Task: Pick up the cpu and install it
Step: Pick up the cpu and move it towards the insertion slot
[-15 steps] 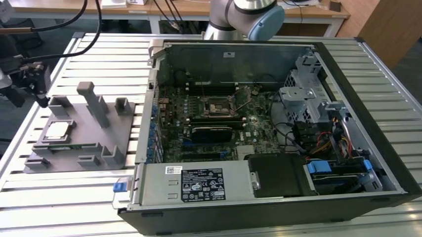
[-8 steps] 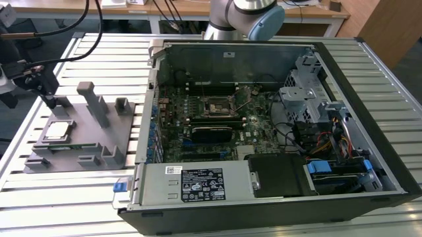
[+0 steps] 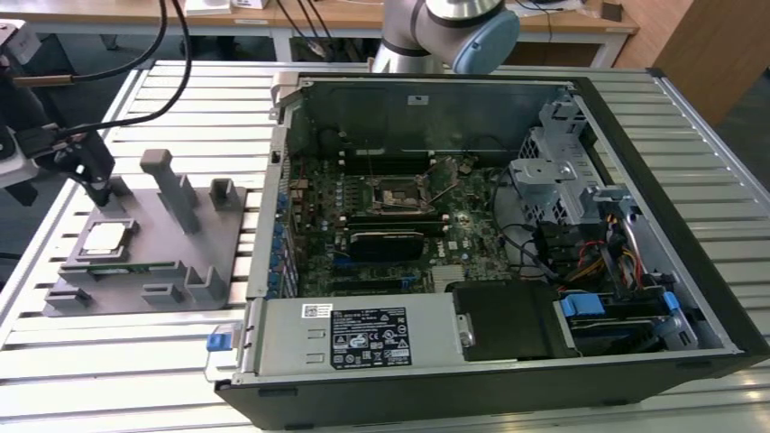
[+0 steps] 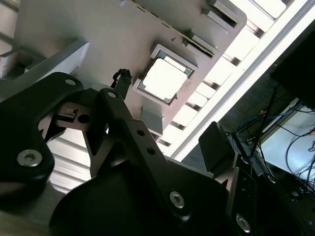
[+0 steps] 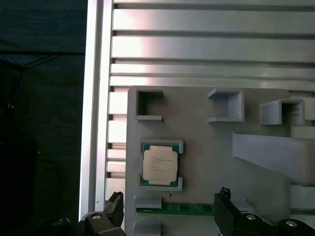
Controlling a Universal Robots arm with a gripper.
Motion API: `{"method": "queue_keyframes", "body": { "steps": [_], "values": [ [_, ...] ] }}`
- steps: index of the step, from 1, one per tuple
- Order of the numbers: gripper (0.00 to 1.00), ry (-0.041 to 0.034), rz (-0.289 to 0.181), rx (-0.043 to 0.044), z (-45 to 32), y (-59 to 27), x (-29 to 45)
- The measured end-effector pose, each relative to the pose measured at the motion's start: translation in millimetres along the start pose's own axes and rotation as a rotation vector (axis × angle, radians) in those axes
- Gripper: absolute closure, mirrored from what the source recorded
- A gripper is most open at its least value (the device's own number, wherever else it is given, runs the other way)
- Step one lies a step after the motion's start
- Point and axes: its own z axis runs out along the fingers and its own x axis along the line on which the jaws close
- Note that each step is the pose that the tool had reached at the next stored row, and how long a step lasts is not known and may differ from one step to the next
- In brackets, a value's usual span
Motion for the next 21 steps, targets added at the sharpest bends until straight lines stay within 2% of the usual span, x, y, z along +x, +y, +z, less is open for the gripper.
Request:
{"method": "queue_keyframes", "body": {
  "steps": [8, 10, 11, 21],
  "values": [
    [0.18, -0.0001, 0.002, -0.0002, 14.2, 0.2, 1.0],
    [0.20, -0.0001, 0.002, -0.0003, 17.9, 0.2, 1.9],
    [0.26, -0.0001, 0.002, -0.0002, 19.7, 0.1, 2.4],
    [0.28, -0.0002, 0.006, -0.0003, 37.8, 0.1, 2.9]
  ]
}}
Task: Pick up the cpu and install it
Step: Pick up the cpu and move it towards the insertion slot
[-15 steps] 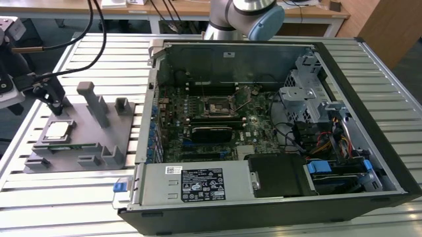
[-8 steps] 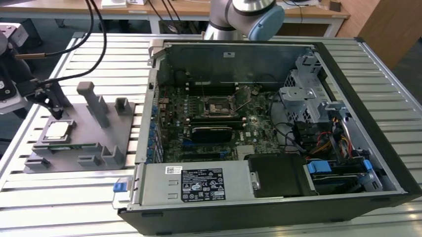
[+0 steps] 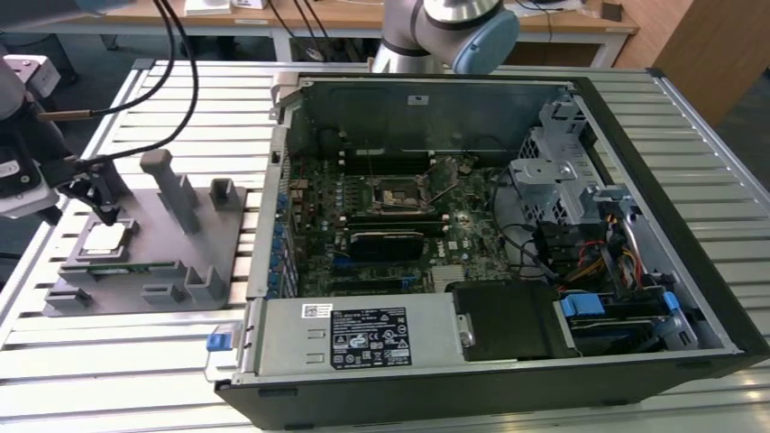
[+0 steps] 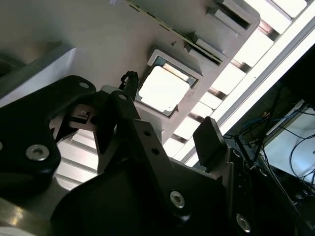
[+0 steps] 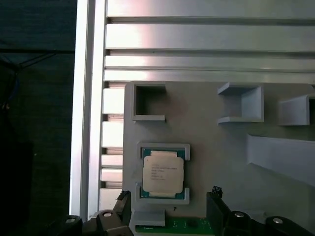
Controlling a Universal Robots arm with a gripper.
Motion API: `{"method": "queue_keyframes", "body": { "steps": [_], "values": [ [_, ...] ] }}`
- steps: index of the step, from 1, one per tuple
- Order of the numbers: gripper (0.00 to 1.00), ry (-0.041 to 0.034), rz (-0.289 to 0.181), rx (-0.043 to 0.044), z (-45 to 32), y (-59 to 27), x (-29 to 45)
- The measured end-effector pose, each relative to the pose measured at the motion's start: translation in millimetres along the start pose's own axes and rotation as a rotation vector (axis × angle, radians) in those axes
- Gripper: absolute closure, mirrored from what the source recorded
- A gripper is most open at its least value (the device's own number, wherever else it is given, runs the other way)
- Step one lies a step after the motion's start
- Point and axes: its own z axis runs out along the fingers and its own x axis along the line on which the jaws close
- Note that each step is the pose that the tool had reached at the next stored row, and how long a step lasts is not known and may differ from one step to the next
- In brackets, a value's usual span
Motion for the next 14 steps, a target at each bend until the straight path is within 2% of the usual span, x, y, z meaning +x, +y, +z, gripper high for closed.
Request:
{"method": "queue_keyframes", "body": {
  "steps": [1, 2, 14],
  "values": [
    [0.28, 0.0000, 0.000, 0.0000, 1.9, 0.3, 0.0],
    [0.35, -0.0001, 0.000, 0.0000, 3.7, 0.5, -0.2],
    [0.35, 0.0000, 0.000, 0.0000, 24.4, 3.9, 2.0]
  ]
}}
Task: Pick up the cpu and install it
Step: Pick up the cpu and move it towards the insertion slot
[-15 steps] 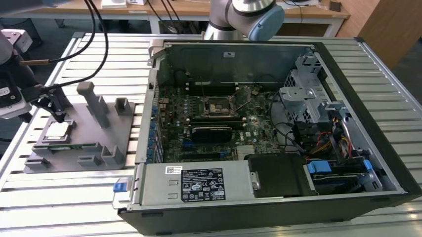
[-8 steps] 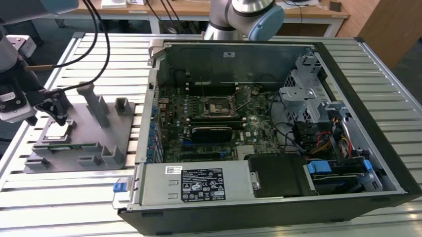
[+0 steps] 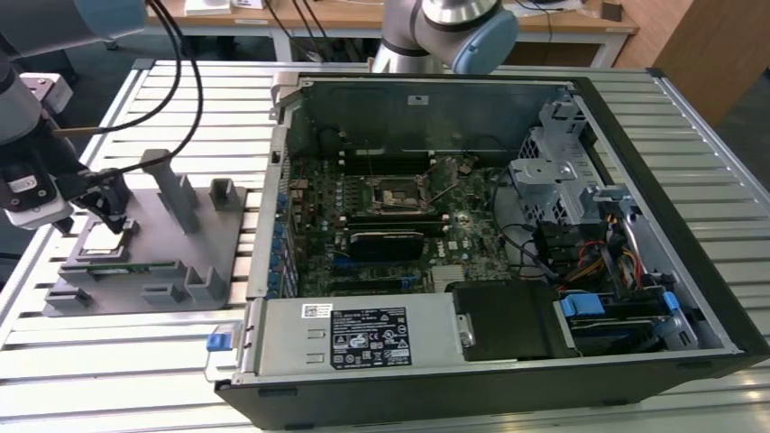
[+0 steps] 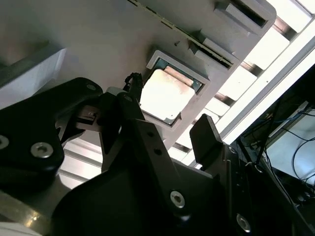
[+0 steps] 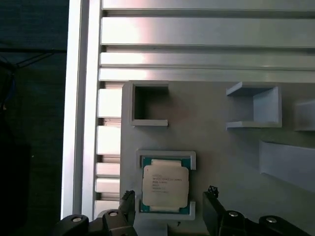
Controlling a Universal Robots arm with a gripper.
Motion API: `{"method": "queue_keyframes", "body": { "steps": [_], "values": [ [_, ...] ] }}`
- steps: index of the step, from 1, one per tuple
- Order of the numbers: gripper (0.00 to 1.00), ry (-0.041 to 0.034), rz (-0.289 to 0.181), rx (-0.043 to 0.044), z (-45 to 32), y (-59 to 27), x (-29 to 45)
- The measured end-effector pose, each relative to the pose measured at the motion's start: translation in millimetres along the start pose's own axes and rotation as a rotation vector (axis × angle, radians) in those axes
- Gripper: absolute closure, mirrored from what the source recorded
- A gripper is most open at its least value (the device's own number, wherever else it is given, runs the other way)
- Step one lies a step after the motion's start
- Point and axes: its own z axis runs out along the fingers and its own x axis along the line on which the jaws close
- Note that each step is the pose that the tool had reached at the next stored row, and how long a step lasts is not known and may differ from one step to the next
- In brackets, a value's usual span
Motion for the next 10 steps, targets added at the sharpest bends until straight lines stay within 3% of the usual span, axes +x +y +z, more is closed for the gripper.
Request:
{"method": "queue_keyframes", "body": {
  "steps": [4, 5, 10],
  "values": [
    [0.33, 0.0000, 0.001, 0.0005, 7.4, 2.4, 1.6],
    [0.27, -0.0001, 0.001, 0.0005, 9.3, 3.2, 1.9],
    [0.27, -0.0004, 0.005, 0.0009, 18.6, 4.2, 3.9]
  ]
}}
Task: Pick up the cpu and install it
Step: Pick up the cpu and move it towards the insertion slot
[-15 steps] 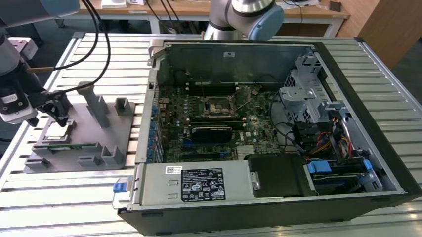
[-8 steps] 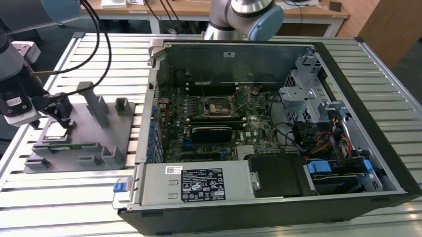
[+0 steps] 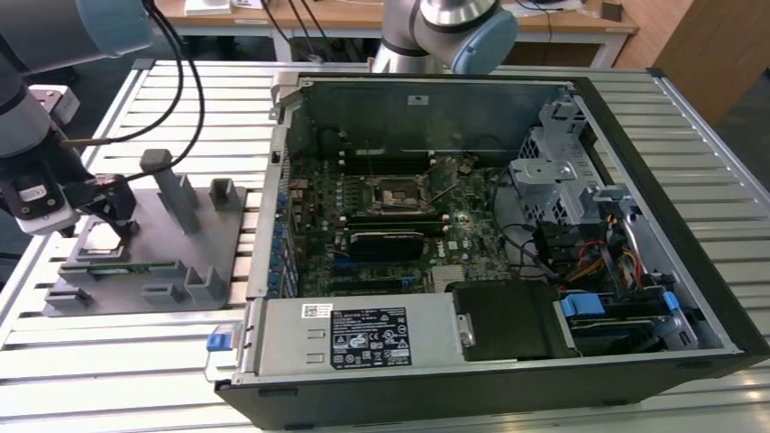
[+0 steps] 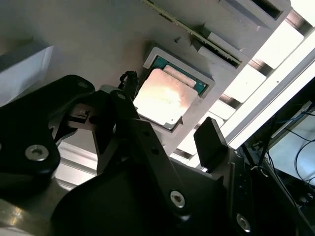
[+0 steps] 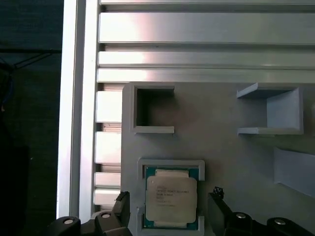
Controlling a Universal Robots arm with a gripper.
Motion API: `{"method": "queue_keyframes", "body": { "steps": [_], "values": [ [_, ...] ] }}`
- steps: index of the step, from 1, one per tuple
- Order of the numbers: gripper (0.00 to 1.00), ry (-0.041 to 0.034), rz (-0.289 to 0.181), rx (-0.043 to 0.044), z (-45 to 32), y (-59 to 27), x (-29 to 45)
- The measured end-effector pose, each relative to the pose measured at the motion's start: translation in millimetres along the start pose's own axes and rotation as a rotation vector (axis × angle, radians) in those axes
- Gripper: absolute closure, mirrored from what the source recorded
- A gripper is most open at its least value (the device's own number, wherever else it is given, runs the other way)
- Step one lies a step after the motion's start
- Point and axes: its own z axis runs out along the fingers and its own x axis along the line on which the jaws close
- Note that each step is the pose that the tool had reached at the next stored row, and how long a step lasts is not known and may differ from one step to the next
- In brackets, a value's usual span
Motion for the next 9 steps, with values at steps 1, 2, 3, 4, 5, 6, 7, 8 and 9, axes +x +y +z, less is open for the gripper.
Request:
{"method": "queue_keyframes", "body": {
  "steps": [1, 2, 3, 4, 5, 6, 7, 8, 9],
  "values": [
    [0.27, 0.0001, 0.000, 0.0000, 1.8, -0.1, 0.1],
    [0.27, 0.0001, 0.000, 0.0000, 3.5, -0.1, 0.1],
    [0.27, 0.0001, 0.000, 0.0000, 5.1, -0.2, 0.1],
    [0.27, 0.0000, 0.000, -0.0001, 6.6, -0.2, 0.1],
    [0.27, 0.0000, 0.000, 0.0000, 7.6, -0.3, 0.0],
    [0.27, 0.0001, 0.000, 0.0000, 8.5, -0.3, 0.0],
    [0.27, 0.0002, 0.000, 0.0001, 9.3, -0.3, 0.0],
    [0.27, 0.0002, 0.000, 0.0001, 10.0, -0.4, 0.0],
    [0.27, 0.0002, 0.000, 0.0001, 10.8, -0.4, 0.0]
  ]
}}
